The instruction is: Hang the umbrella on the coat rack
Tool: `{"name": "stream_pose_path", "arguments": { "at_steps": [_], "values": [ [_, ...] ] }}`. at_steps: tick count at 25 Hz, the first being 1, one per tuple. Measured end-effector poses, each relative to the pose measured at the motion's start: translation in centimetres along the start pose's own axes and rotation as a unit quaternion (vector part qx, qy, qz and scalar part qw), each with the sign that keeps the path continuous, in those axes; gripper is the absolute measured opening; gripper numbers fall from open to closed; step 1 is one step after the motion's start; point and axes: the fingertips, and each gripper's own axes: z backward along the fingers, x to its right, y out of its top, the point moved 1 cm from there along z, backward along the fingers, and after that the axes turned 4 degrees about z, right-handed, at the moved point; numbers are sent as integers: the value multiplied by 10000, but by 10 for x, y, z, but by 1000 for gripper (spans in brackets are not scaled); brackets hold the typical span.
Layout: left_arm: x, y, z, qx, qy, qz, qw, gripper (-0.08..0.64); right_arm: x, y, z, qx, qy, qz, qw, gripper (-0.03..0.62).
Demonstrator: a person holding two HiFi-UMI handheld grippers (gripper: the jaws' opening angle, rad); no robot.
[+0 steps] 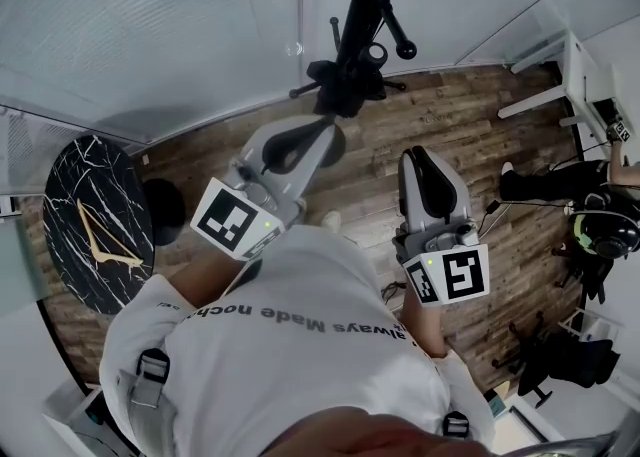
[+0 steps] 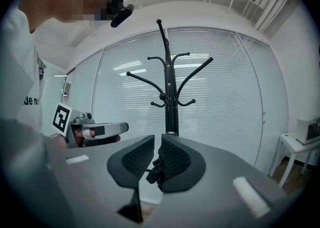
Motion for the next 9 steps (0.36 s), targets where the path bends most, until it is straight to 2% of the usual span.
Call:
{"name": "stream_pose_path", "arguments": {
  "at_steps": [9],
  "values": [
    [-5,3,-1,14,-54,19,10000,5,-1,-1,-8,-45,15,-6,10000,44]
  ]
}}
